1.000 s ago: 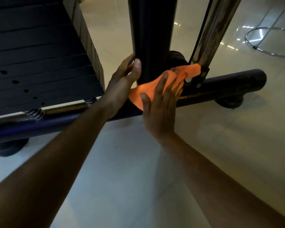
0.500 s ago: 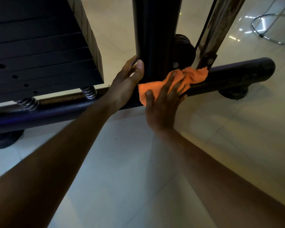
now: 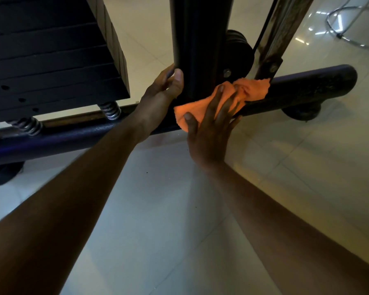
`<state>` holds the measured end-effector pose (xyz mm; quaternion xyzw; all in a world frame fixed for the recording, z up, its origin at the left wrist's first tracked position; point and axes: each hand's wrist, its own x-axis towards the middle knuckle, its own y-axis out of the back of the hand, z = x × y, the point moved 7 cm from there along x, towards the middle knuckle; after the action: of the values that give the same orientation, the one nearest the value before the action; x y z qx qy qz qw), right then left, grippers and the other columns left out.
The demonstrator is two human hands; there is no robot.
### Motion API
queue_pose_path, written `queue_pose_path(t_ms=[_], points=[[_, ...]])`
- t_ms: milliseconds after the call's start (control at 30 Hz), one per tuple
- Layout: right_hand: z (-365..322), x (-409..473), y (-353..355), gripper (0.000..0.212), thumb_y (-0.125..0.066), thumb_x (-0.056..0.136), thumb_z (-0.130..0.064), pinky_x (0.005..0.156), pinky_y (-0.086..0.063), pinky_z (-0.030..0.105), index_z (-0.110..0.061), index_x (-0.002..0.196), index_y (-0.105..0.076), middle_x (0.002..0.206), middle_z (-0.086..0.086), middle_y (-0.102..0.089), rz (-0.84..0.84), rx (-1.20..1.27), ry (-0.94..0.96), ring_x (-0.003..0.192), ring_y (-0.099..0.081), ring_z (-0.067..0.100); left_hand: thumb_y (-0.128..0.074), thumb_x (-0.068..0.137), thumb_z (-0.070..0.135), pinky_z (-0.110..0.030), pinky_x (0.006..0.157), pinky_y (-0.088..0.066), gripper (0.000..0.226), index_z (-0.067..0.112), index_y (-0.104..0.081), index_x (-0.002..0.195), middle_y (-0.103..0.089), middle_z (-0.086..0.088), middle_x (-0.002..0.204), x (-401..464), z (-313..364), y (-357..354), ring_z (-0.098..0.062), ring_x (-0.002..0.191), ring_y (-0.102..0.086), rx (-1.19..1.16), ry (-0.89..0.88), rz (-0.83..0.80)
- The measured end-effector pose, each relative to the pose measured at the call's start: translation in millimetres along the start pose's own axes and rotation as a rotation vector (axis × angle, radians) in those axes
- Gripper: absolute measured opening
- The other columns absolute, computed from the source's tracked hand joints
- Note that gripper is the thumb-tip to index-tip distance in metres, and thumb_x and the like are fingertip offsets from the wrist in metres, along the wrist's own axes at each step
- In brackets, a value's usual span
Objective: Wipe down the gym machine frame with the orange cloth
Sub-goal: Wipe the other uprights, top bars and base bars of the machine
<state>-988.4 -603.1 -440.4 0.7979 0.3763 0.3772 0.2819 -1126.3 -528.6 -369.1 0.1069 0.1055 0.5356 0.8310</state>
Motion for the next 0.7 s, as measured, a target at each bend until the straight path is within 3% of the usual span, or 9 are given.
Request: queue_pose_path(t_ms=[133,200,367,433,500,567,633,700], points=[[32,3,8,0.085,-0.041,0.111,-0.061,0.127,-0.016,0.076,-0.019,0.174,-0.004,0.179,0.024,0.0,-0.041,-0.242,0.242,0.165,-0.006,0.048,-0.048,0.103,0.072,-0.06,0.125,-0.036,0.083,0.008,-0.037,0.156,-0.048,-0.021,0.154,0,-1,-2,-0.036,0.147,-0.045,-0.022,-0.003,-0.003],[31,2,9,0.084,-0.043,0.111,-0.06,0.127,-0.018,0.076,-0.021,0.174,-0.004,0.18,0.02,0.001,-0.032,-0.184,0.21,0.166,-0.006,0.046,-0.05,0.099,0.078,-0.059,0.124,-0.038,0.086,0.014,-0.041,0.157,-0.054,-0.016,0.153,-1,-1,-2,-0.032,0.145,-0.051,-0.054,-0.003,-0.004],[-8,-2,-1,0.081,-0.04,0.112,-0.057,0.127,-0.007,0.078,-0.018,0.174,-0.007,0.181,0.017,0.004,0.054,0.197,-0.127,0.166,0.004,0.045,-0.051,0.095,0.084,-0.058,0.125,-0.036,0.089,0.022,-0.041,0.159,-0.057,-0.005,0.156,-1,0,-1,-0.022,0.145,-0.053,-0.075,-0.008,-0.019],[-6,-3,-1,0.082,-0.036,0.112,-0.062,0.127,-0.007,0.077,-0.018,0.174,-0.006,0.181,0.018,0.001,0.028,0.13,-0.11,0.166,0.0,0.045,-0.052,0.094,0.084,-0.058,0.125,-0.036,0.091,0.022,-0.041,0.159,-0.057,-0.005,0.156,-1,1,-1,-0.022,0.145,-0.053,-0.083,-0.005,-0.024],[12,-4,0,0.084,-0.033,0.11,-0.067,0.127,-0.013,0.078,-0.021,0.174,-0.005,0.18,0.02,-0.006,-0.01,-0.079,0.024,0.166,-0.009,0.046,-0.054,0.094,0.083,-0.057,0.125,-0.037,0.09,0.022,-0.042,0.159,-0.058,-0.005,0.155,-1,1,0,-0.023,0.145,-0.054,-0.09,-0.007,-0.021],[33,-4,6,0.085,-0.045,0.11,-0.062,0.125,-0.017,0.079,-0.024,0.174,-0.005,0.18,0.02,-0.008,-0.017,-0.257,0.155,0.165,-0.013,0.047,-0.054,0.096,0.08,-0.056,0.125,-0.038,0.086,0.021,-0.044,0.158,-0.059,-0.005,0.153,-1,0,0,-0.023,0.145,-0.054,-0.097,-0.005,-0.021],[42,-2,11,0.084,-0.048,0.109,-0.06,0.127,-0.012,0.078,-0.025,0.175,-0.008,0.181,0.018,-0.005,-0.028,-0.267,0.156,0.166,-0.009,0.046,-0.053,0.099,0.076,-0.058,0.124,-0.039,0.082,0.019,-0.044,0.157,-0.06,-0.008,0.151,-2,0,0,-0.027,0.144,-0.055,-0.098,-0.012,-0.026],[31,-1,11,0.079,-0.031,0.111,-0.065,0.127,-0.01,0.078,-0.024,0.175,-0.011,0.181,0.017,-0.004,-0.009,-0.138,0.038,0.166,-0.007,0.045,-0.054,0.099,0.076,-0.06,0.124,-0.038,0.082,0.019,-0.044,0.157,-0.061,-0.009,0.15,-3,0,-1,-0.03,0.144,-0.054,-0.116,-0.014,-0.036]])
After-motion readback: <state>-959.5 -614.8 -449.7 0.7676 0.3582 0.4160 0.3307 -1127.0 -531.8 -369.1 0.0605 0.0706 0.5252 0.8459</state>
